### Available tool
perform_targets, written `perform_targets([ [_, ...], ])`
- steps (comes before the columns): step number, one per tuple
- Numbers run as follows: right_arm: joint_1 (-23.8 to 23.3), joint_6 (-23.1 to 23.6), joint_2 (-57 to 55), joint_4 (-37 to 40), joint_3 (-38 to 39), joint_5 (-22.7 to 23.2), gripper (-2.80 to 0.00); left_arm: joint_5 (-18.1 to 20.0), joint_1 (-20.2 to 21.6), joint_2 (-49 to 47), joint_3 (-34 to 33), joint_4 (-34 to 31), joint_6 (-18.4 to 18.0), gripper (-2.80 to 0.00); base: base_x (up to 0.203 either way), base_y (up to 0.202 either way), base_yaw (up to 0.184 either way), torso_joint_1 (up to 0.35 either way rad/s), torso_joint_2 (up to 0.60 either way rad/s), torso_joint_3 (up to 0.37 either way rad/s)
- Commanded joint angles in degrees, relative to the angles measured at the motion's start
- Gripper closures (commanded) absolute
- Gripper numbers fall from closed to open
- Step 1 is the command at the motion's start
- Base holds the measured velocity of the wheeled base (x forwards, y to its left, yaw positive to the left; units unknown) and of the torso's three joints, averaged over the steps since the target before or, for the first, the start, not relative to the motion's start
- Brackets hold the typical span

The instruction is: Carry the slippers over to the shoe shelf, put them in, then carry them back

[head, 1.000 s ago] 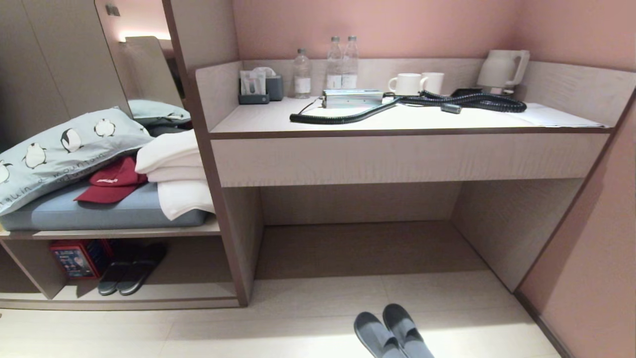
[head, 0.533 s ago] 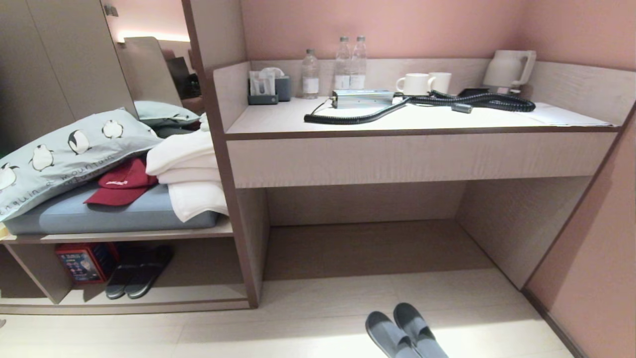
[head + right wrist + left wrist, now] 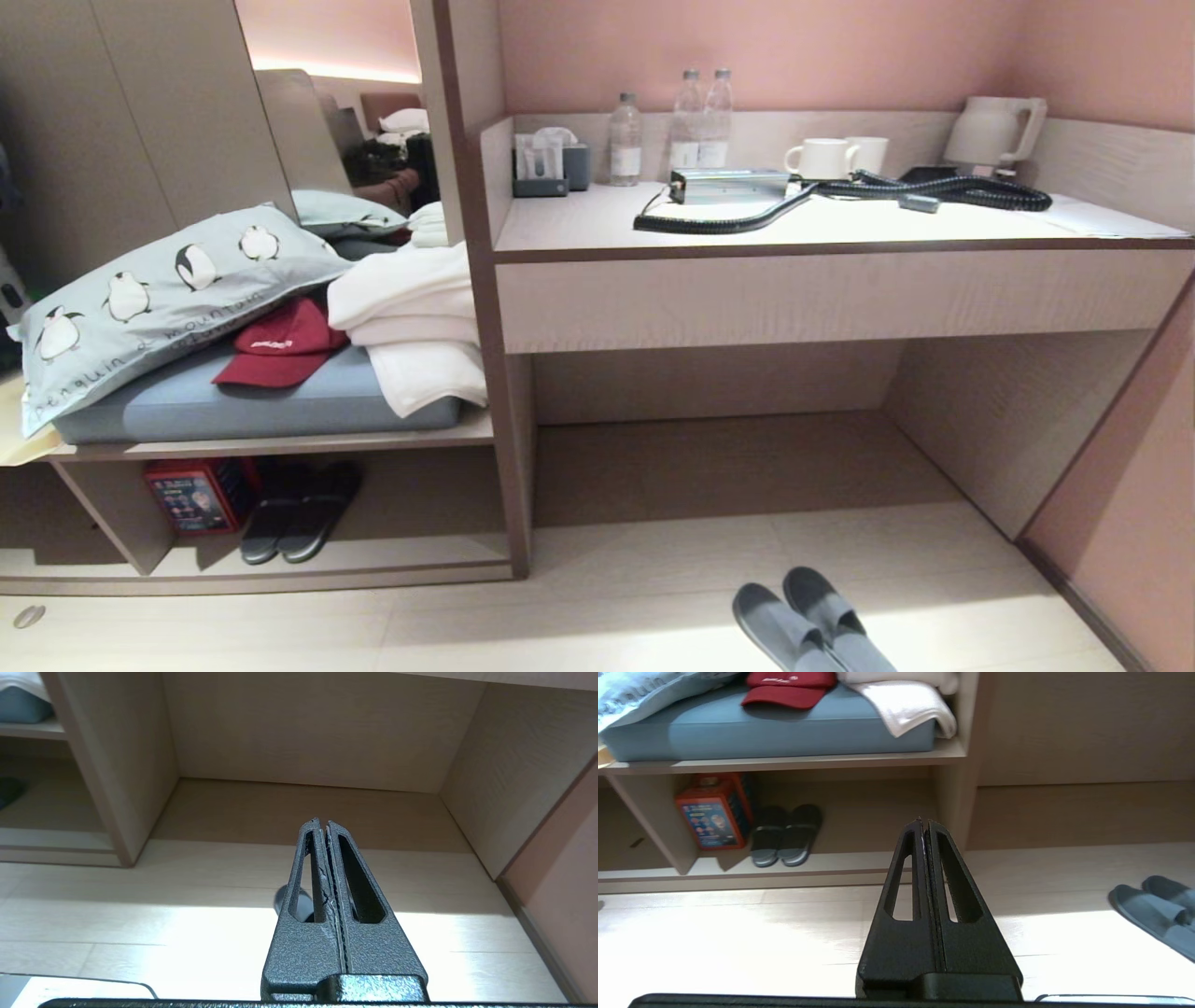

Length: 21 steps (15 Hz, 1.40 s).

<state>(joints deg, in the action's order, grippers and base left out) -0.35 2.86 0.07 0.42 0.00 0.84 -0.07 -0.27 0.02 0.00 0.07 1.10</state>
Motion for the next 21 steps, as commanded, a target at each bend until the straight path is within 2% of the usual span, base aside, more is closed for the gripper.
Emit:
perform_targets([
  [1,0.0,0.0,0.1,0.0,0.1,0.0,0.0,0.0,0.0,0.0,-0.1,0.0,0.0,0.0,0.0,0.194,-0.001,0.002,0.01,0.007],
  [14,0.0,0.0,0.1,0.0,0.1,0.0,0.0,0.0,0.0,0.0,-0.1,0.0,-0.3,0.0,0.0,0.191,-0.002,0.003,0.0,0.003],
  [18,0.0,0.0,0.1,0.0,0.1,0.0,0.0,0.0,0.0,0.0,-0.1,0.0,-0.1,0.0,0.0,0.026,-0.002,0.002,0.0,0.001],
  [21,0.0,0.0,0.1,0.0,0.1,0.0,0.0,0.0,0.0,0.0,-0.1,0.0,0.0,0.0,-0.141,0.003,0.0,0.007,0.0,0.001],
])
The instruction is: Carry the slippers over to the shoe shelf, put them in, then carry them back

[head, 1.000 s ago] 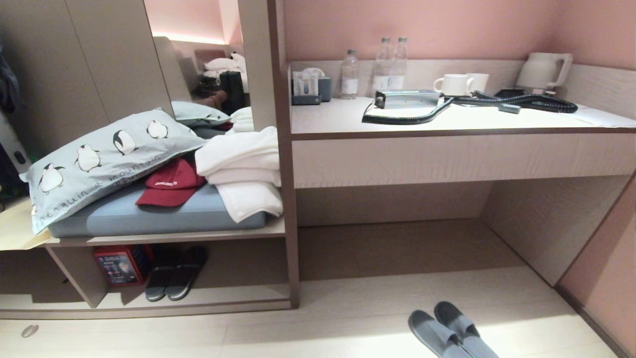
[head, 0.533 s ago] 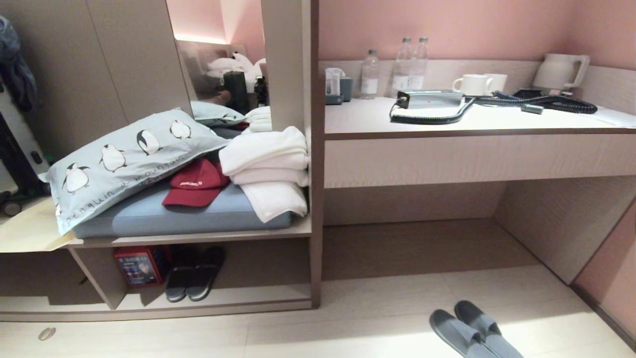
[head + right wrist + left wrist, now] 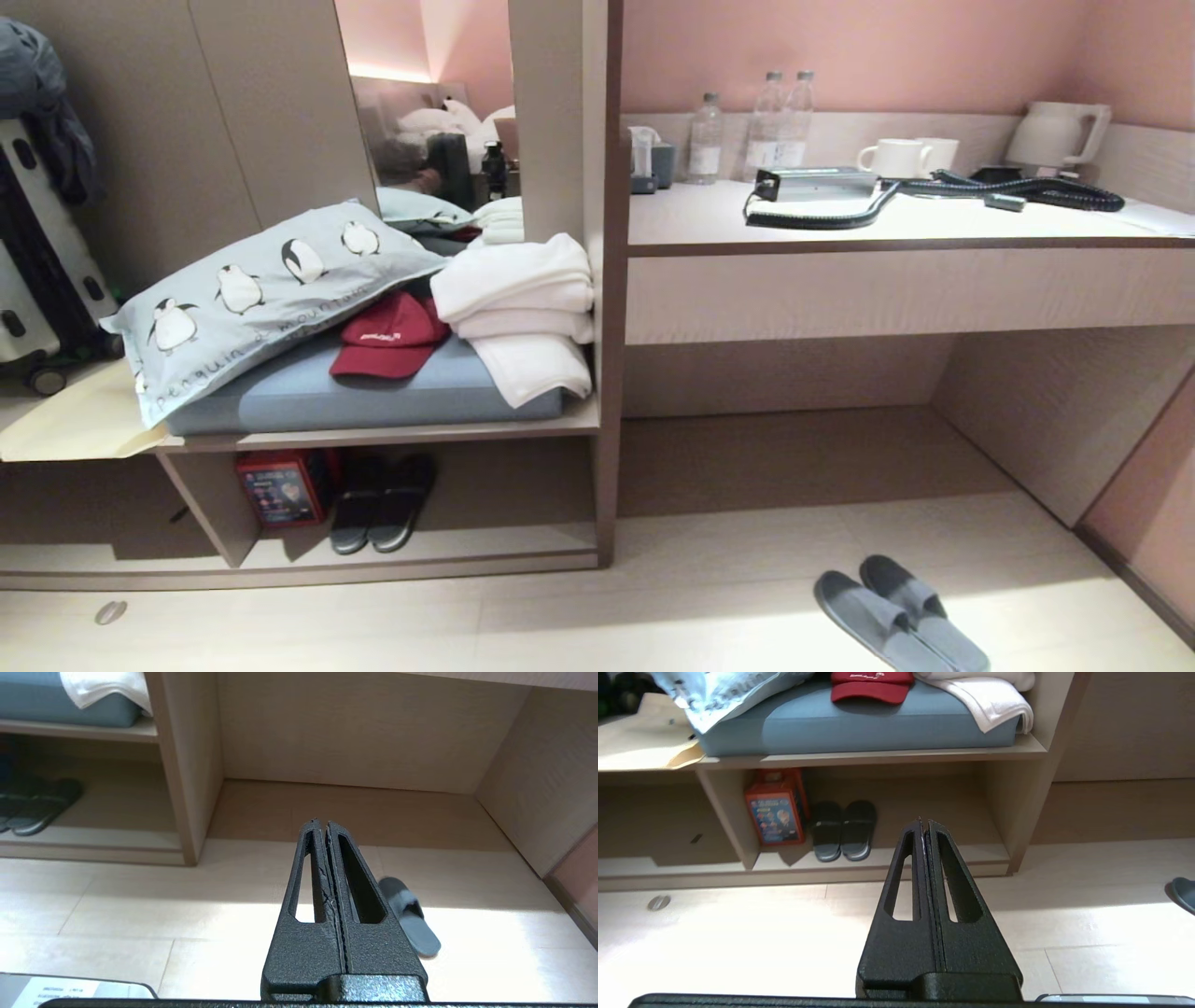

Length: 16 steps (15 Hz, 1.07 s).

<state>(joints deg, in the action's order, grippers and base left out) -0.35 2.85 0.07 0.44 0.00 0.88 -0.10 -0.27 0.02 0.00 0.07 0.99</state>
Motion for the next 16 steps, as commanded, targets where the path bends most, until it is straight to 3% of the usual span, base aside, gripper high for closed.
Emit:
perform_targets([
  [1,0.0,0.0,0.1,0.0,0.1,0.0,0.0,0.0,0.0,0.0,-0.1,0.0,0.1,0.0,-0.201,0.0,0.001,-0.002,0.0,-0.002],
  [16,0.0,0.0,0.1,-0.1,0.1,0.0,0.0,0.0,0.0,0.0,-0.1,0.0,0.1,0.0,-0.195,0.0,0.002,0.003,0.0,0.003],
])
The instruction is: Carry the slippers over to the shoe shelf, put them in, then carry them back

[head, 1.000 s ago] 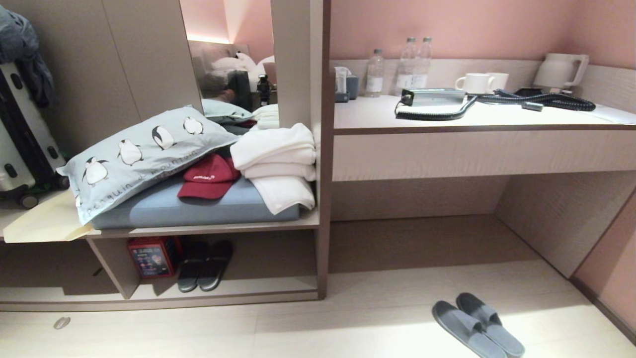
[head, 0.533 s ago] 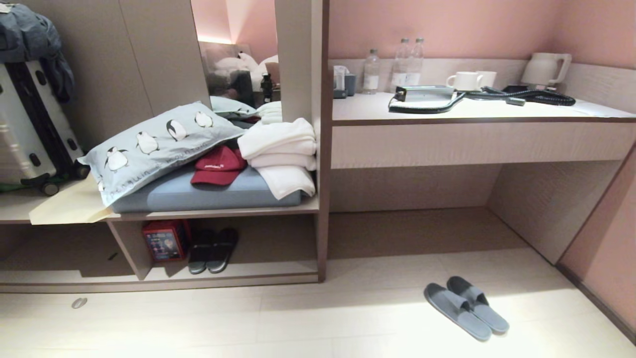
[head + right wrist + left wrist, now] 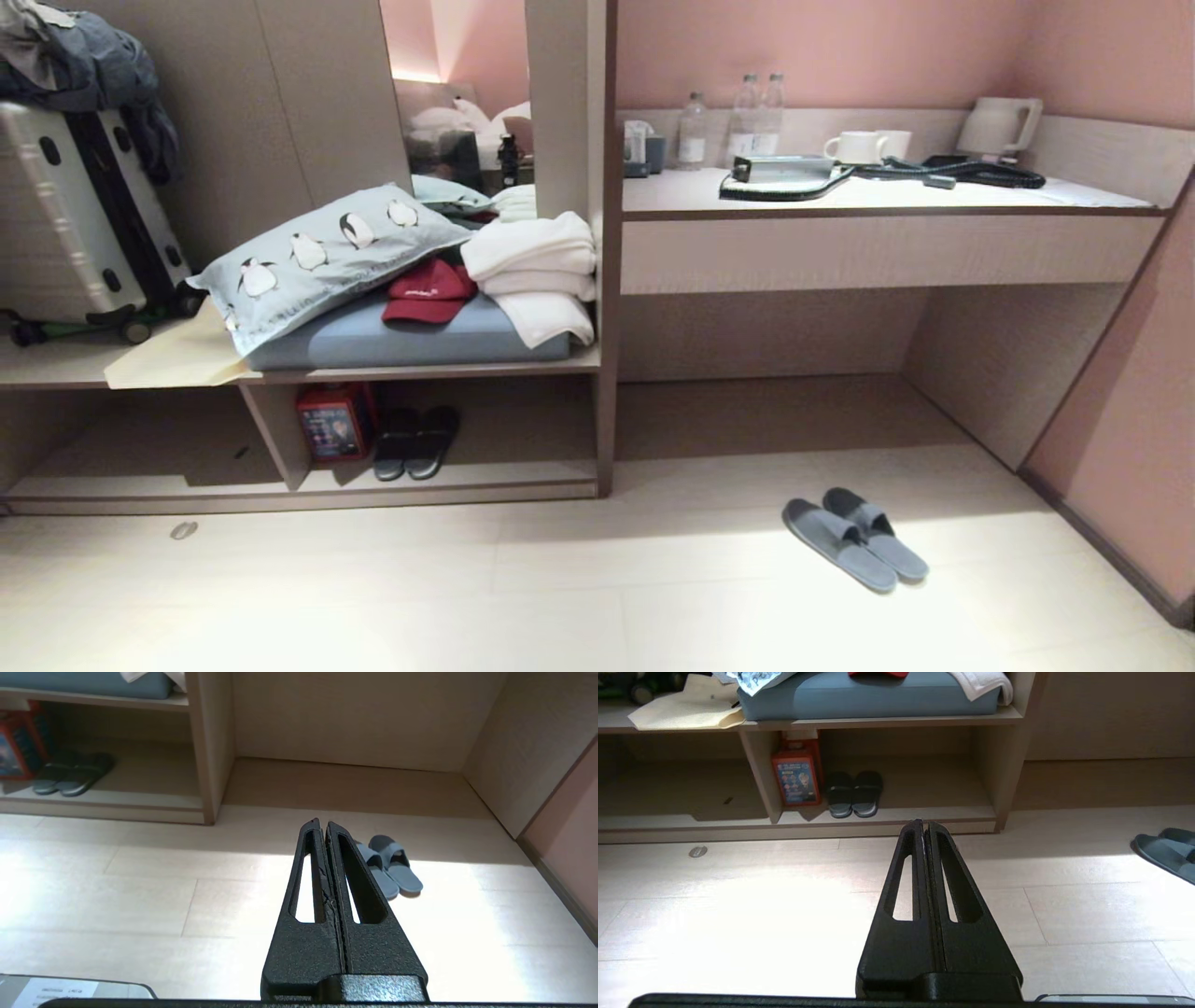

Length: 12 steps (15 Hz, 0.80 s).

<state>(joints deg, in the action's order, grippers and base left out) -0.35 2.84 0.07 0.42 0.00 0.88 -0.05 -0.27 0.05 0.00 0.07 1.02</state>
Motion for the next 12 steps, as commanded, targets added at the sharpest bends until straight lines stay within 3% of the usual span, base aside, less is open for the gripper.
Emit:
perform_targets([
  [1,0.0,0.1,0.1,0.0,0.1,0.0,0.0,0.0,0.0,0.0,-0.1,0.0,0.0,0.0,-0.196,0.0,0.001,0.002,0.0,-0.002],
  [12,0.0,0.1,0.1,0.0,0.1,0.0,0.0,0.0,0.0,0.0,-0.1,0.0,0.0,0.0,-0.194,0.0,0.001,0.001,0.0,0.002],
])
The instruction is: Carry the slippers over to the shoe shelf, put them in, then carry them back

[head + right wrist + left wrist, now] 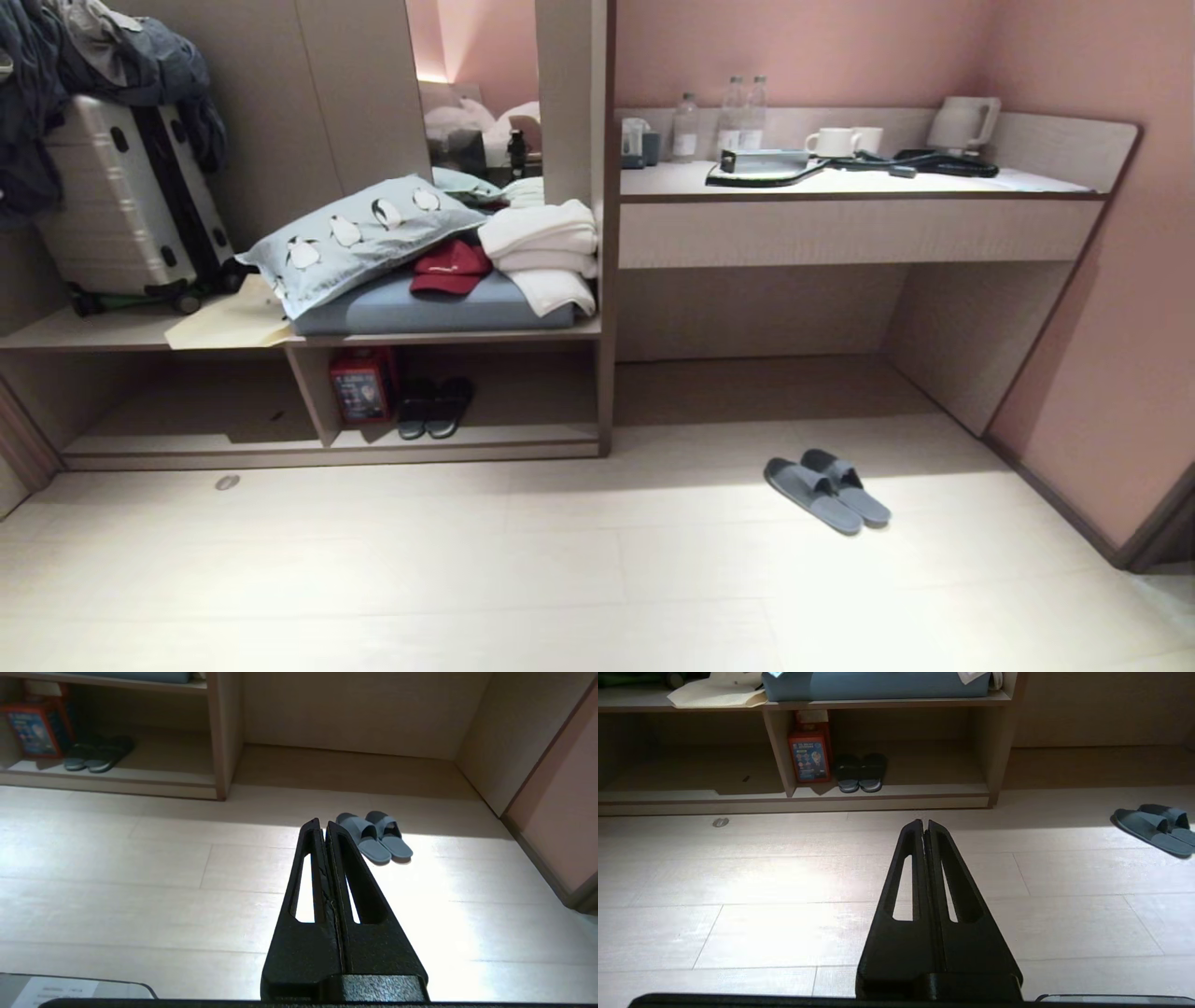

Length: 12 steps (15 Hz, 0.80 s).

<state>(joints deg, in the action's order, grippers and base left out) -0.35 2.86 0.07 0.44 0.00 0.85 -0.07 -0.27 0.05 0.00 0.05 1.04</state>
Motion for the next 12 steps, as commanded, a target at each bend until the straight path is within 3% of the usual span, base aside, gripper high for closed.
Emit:
perform_targets([
  [1,0.0,0.0,0.1,0.0,0.1,0.0,0.0,0.0,0.0,0.0,-0.1,0.0,0.0,0.0,-0.196,0.0,-0.001,0.003,0.0,0.006],
  [12,0.0,0.0,0.1,0.0,0.1,0.0,0.0,0.0,0.0,0.0,-0.1,0.0,0.0,0.0,-0.198,0.0,0.002,0.002,0.0,0.002],
])
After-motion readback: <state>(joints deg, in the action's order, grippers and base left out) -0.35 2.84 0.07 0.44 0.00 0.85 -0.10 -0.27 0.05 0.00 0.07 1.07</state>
